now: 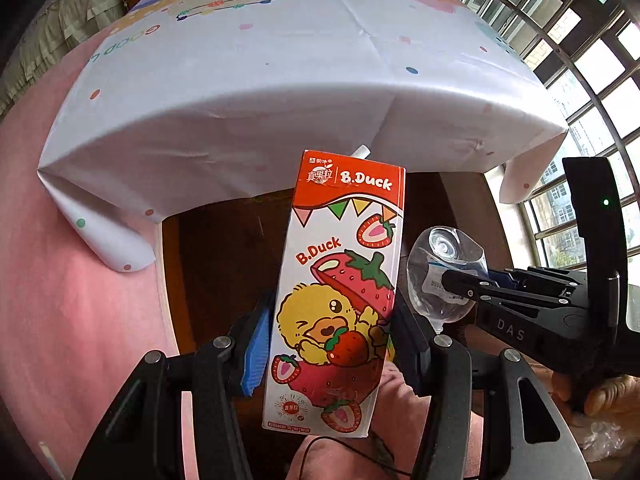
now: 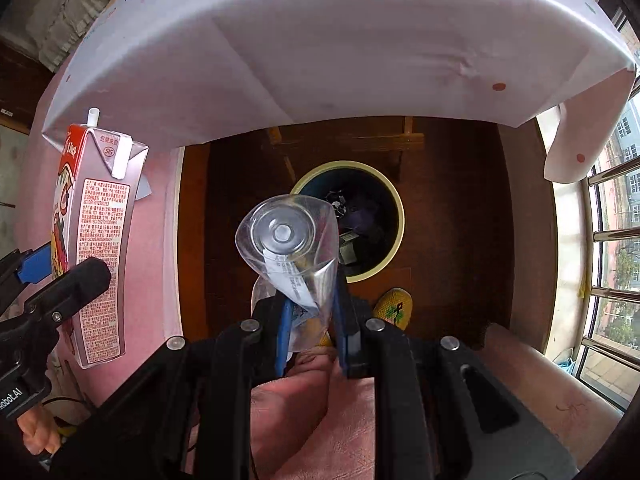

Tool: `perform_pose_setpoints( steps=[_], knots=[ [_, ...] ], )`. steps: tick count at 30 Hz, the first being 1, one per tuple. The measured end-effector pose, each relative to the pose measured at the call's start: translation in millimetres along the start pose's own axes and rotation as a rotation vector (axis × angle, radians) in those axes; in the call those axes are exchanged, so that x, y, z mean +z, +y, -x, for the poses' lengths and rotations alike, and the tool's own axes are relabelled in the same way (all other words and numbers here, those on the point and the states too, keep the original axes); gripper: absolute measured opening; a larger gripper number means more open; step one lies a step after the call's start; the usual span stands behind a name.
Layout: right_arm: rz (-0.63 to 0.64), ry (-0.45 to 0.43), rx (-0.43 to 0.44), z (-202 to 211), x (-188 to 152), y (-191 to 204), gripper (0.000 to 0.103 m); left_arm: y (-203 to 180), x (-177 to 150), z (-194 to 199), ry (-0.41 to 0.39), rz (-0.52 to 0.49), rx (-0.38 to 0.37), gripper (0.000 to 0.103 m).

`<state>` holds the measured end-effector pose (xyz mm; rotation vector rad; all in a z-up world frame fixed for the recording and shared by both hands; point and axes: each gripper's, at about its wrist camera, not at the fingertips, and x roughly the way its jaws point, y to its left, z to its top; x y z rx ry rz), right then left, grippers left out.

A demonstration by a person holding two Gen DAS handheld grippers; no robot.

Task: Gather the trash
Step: 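Carry the juice box and clear cup down over the trash bin, then open both grippers to drop the juice box and cup into the bin, then raise both tools back toward the remaining trash on the table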

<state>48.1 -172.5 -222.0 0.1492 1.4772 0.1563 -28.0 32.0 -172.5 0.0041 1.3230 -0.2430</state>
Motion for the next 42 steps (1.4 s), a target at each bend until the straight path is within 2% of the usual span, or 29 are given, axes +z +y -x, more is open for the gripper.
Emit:
perform_pose_setpoints(
  steps=[11,18,20,21,22,23,24,32,42],
  knots=[
    [-0.115,0.091,-0.038,-139.4,-2.3,-53.8,0.016,-2.4,-10.6,-162.6,0.133,0.077,0.004,0.054],
    [-0.143,0.105,-0.037,-199.3,13.3,-73.1,0.017,5.4,3.1,-227.8,0.164,0.138,-0.007,0.055],
    [-0.156,0.117,-0.032,-213.5,16.9,-77.6,0.020,8.0,5.0,-239.2,0.177,0.157,-0.001,0.057],
    [-0.160,0.121,-0.034,-220.7,19.6,-78.3,0.027,9.7,5.7,-242.4,0.176,0.165,-0.002,0.059],
    [-0.163,0.123,-0.034,-224.0,21.4,-79.1,0.032,11.1,6.5,-244.5,0.174,0.170,0.001,0.067],
    [-0.166,0.126,-0.033,-226.7,23.7,-79.8,0.045,15.3,8.6,-245.3,0.171,0.175,0.004,0.073],
    [-0.167,0.127,-0.032,-227.8,26.5,-78.9,0.051,18.7,9.6,-245.8,0.170,0.179,0.006,0.086],
    [-0.125,0.104,-0.045,-210.2,35.0,-62.5,0.051,30.0,12.6,-227.5,0.138,0.183,0.055,0.089],
    [-0.091,0.017,-0.038,-132.3,39.7,-42.8,0.051,36.4,22.1,-140.1,0.040,0.222,0.076,0.089]
  ],
)
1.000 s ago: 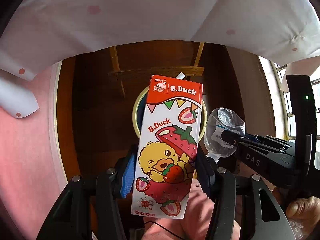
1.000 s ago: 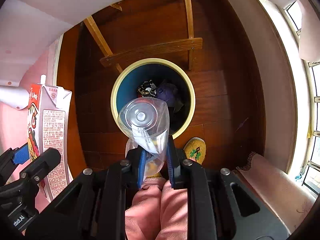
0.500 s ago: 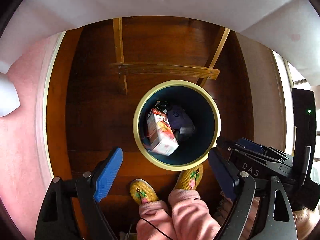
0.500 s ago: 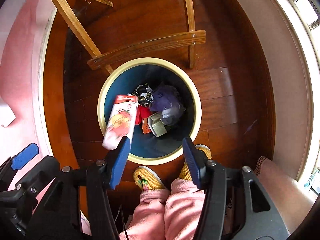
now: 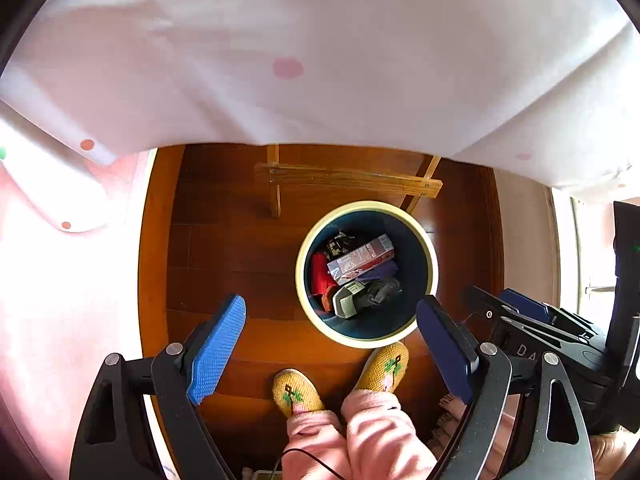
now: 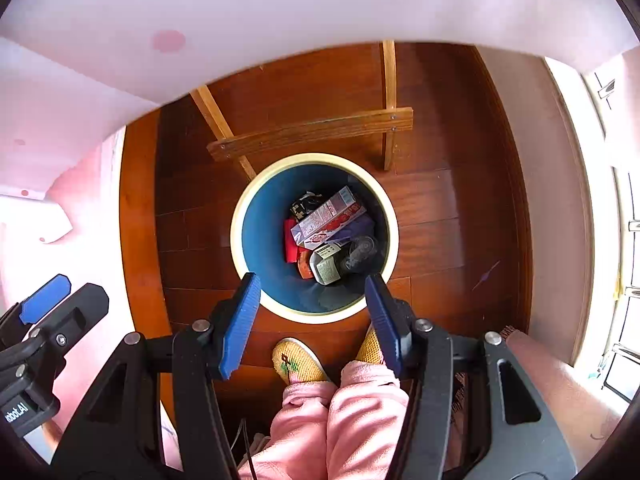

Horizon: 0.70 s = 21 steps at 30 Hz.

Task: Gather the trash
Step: 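Raise both tools back toward the remaining trash on the table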

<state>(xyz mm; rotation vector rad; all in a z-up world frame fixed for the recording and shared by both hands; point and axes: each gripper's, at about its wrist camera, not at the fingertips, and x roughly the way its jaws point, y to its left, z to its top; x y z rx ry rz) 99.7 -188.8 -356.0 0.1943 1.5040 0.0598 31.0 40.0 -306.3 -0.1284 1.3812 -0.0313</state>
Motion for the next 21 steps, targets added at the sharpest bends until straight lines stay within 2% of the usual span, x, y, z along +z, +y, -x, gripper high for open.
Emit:
perform_pose_setpoints(
  steps=[12,21],
  knots=[
    [0.056,-0.108,0.056,131.7,-3.0,25.1,0.051,-6.3,5.3,142.4,-0.182,-0.032,-0.005,0.089],
    [0.097,-0.187,0.118,223.8,-3.8,39.9,0.052,-12.8,8.2,237.6,-0.279,-0.068,-0.010,0.089]
  ],
)
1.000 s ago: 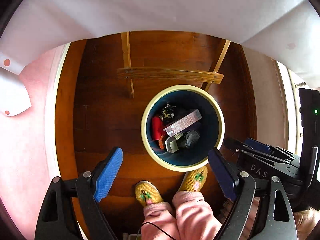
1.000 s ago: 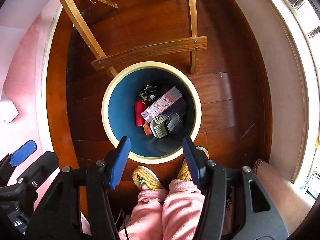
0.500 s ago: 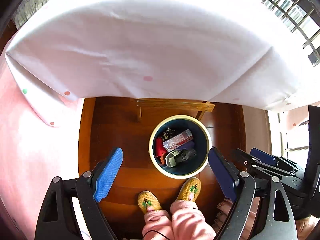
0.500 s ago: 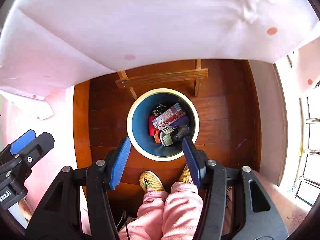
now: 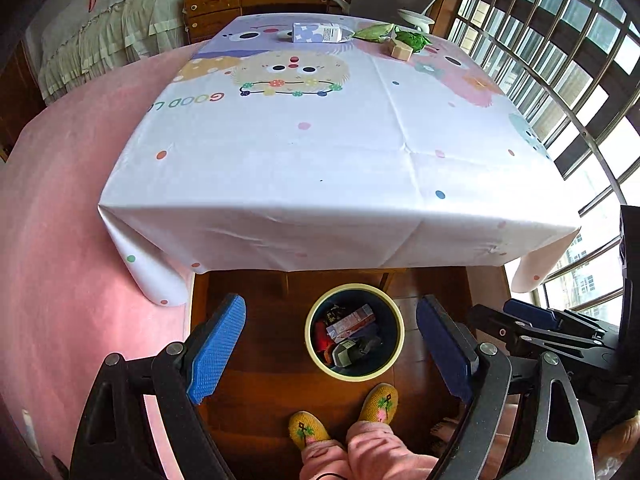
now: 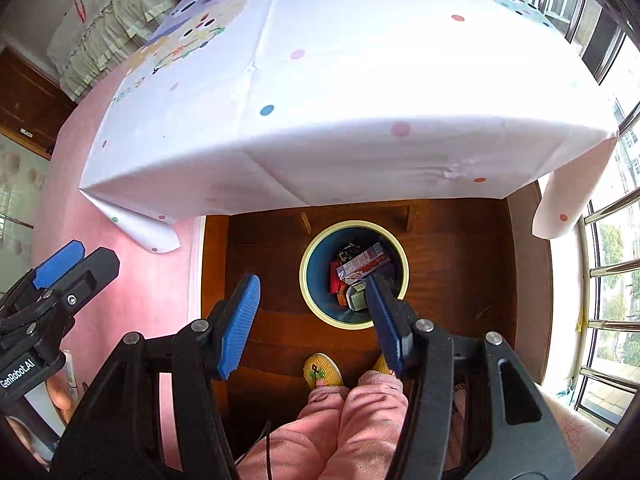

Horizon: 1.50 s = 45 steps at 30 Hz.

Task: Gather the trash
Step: 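Raise both tools back toward the remaining trash on the table, then move the left tool to the white lens-solution box while the right approaches the beige box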

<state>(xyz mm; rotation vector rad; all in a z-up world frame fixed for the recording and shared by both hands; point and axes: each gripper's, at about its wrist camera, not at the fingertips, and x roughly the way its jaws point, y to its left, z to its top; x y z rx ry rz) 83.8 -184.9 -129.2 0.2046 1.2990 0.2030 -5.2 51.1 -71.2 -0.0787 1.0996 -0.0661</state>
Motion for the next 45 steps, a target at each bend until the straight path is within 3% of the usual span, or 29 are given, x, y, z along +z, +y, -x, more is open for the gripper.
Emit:
perform_pose_setpoints(
  steps=[12,21,34,45],
  knots=[
    [0.159,-0.127,0.046,79.9,37.7,28.0,0.055,-12.8,43.5,79.5,-0.113,0.002,0.012,0.089],
    [0.206,-0.222,0.090,108.6,75.6,22.0,0.057,-31.3,75.9,115.5,-0.178,0.010,0.107,0.089],
    [0.261,-0.317,0.107,128.0,140.4,3.0,0.058,-53.7,119.7,107.4,-0.179,0.074,0.106,0.088],
    [0.211,-0.315,0.083,104.3,179.9,-14.2,0.058,-45.9,181.2,64.6,-0.162,0.043,0.107,0.088]
  ],
)
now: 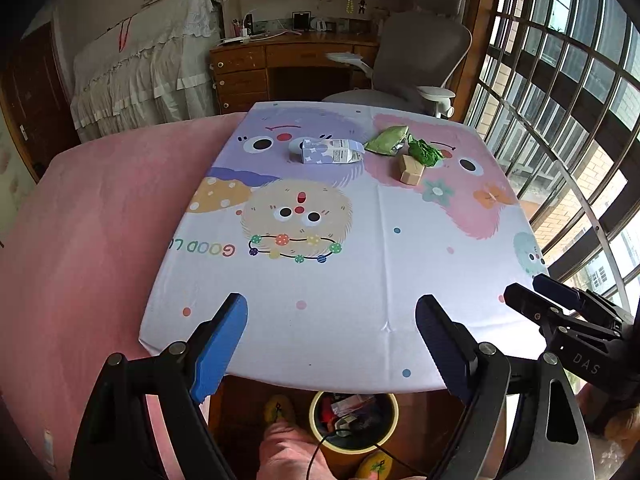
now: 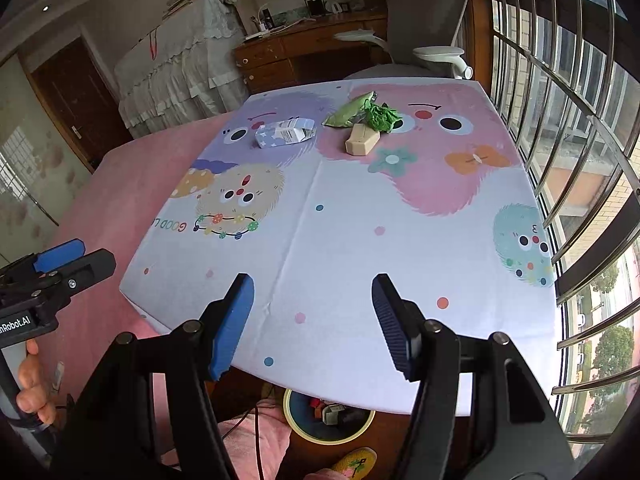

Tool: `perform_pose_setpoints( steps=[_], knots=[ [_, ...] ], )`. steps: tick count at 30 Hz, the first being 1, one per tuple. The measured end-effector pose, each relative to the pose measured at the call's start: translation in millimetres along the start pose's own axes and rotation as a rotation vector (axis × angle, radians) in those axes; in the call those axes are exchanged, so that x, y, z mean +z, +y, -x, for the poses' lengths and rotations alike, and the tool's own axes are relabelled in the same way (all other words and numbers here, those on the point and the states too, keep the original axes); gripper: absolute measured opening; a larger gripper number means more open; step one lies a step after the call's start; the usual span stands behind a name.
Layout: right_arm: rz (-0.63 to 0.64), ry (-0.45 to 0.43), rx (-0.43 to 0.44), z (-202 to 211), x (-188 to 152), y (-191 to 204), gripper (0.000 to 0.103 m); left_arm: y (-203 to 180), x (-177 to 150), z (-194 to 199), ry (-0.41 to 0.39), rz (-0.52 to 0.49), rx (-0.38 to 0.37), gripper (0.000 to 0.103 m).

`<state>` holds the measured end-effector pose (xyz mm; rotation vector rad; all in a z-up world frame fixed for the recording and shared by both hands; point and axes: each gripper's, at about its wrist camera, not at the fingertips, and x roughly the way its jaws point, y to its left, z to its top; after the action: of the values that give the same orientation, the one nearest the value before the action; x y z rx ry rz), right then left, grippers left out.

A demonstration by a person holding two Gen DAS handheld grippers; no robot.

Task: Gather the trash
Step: 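Move the left tool to the white lens-solution box while the right approaches the beige box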

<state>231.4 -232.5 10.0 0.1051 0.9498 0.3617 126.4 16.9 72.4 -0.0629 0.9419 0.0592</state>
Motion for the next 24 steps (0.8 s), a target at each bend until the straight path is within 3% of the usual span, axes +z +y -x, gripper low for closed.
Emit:
perform_pose_setpoints(
  steps=[4,8,15,24],
  knots=[
    [-0.041,0.010,-0.034,-17.3,10.2,-3.3,0.058,9.4,29.3,-28.8,0.008,-0.053,-0.027,0.088],
    [-0.105,0.006,-0.087,-39.0,26.9,-1.3,0.058,23.6,70.7,-64.1,0.014,-0.183,-0.054,0.088],
    [-0.326,0.025,-0.164,-96.9,63.3,0.1,0.058,49.6,154.0,-134.6,0.073,-0.416,-0.138,0.088],
    [-0.542,0.022,-0.249,-186.3,103.1,-1.7,0.058,44.5,241.6,-267.7,0.146,-0.677,-0.183,0.088]
  ],
)
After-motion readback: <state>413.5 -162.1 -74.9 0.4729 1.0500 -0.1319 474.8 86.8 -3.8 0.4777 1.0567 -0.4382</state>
